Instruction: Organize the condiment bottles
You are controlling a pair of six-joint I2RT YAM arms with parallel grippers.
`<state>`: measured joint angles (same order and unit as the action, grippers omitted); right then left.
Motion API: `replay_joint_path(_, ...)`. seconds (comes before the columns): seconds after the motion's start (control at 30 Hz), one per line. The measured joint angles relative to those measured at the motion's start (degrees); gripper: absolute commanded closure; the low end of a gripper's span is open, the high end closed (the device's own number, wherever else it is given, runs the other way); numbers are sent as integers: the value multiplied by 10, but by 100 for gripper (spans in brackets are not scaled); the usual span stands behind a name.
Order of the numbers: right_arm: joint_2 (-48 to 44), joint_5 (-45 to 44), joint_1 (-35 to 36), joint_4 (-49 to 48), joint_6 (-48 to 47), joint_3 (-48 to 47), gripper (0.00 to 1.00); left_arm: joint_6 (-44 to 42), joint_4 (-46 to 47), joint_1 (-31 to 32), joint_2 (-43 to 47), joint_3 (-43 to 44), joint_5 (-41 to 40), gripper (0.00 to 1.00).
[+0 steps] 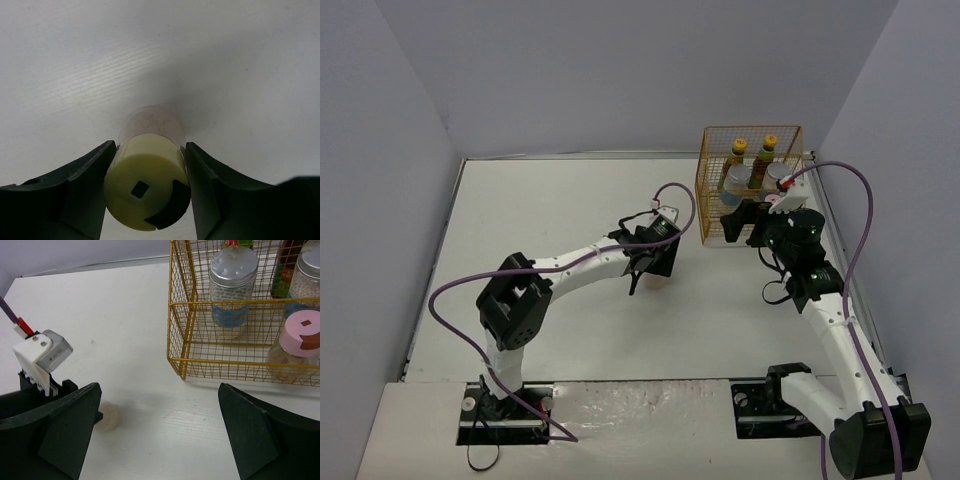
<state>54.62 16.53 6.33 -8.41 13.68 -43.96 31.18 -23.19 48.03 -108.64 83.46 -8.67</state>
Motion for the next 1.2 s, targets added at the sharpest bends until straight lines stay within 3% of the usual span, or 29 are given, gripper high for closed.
replay_joint_path(0.17, -11, -8, 2, 12, -5, 12, 0, 25, -1, 50, 0, -8, -8, 6)
replay_joint_path(0.2, -13, -9, 2, 14, -5, 13, 0, 31, -1, 53, 0, -8, -9, 4)
replay_joint_path(0.53, -27, -12, 8, 37, -23, 13, 0, 48, -23, 53, 9, 12, -22, 3)
replay_joint_path(0.73, -27, -27, 33, 45, -23, 6, 0, 39, -48, 38, 82, 49, -34, 3)
replay_joint_path(0.97, -11, -80, 114, 44, -16, -1, 0, 26, -52, -75, 194, 43, -36, 3)
replay_joint_path(1.2, 58, -173, 258, 31, 4, -4, 0, 4, -68, -214, 311, -86, -26, 3)
